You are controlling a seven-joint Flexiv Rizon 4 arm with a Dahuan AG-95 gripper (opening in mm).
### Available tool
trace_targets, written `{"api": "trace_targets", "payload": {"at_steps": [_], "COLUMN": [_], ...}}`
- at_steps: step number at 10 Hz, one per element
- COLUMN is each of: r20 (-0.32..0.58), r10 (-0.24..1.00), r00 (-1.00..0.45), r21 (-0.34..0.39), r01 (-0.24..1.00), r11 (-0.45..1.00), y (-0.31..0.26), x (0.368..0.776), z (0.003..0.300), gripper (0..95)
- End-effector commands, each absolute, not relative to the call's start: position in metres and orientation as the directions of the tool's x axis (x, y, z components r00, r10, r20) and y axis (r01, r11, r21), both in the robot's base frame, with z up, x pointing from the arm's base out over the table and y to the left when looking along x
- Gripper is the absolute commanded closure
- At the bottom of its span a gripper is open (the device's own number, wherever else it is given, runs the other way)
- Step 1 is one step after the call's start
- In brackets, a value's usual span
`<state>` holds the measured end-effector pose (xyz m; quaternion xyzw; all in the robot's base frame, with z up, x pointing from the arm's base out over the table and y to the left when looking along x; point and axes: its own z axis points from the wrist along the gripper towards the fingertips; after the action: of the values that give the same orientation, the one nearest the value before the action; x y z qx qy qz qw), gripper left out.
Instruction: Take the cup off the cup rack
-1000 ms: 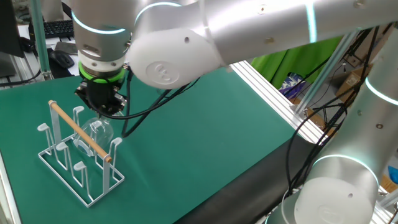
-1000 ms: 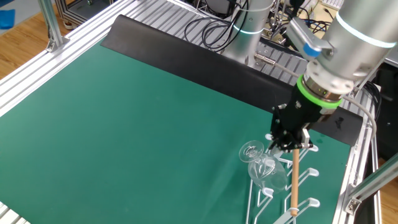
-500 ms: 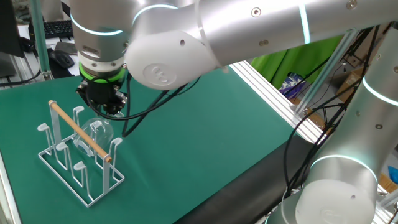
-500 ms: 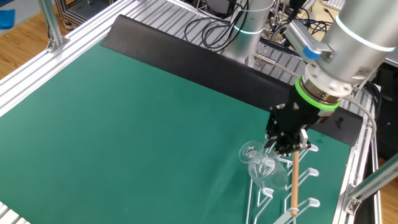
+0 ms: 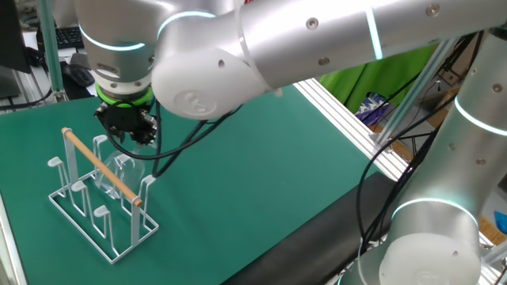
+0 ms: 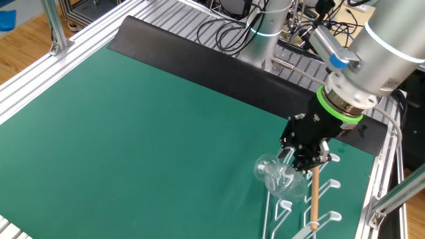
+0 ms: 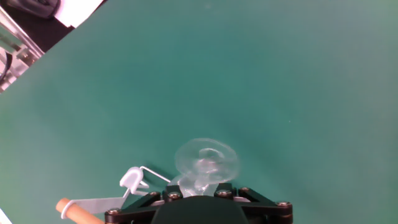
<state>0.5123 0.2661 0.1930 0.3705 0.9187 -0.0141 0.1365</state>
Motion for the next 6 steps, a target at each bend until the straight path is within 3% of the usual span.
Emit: {"api": "trace_targets", "payload": {"at_steps": [1, 6], "r20": [-0.269, -0.299], "r10": [0.674, 0.666], "r00": [-0.688, -0.683], "r21": [0.081, 0.087], "r01": [0.681, 0.676], "r11": [0.728, 0.732], "y": [0.2661, 0.2615], "x": [0.5134, 0.5217], "z": [0.1924, 0.1884], "gripper": [57.0, 57.0]}}
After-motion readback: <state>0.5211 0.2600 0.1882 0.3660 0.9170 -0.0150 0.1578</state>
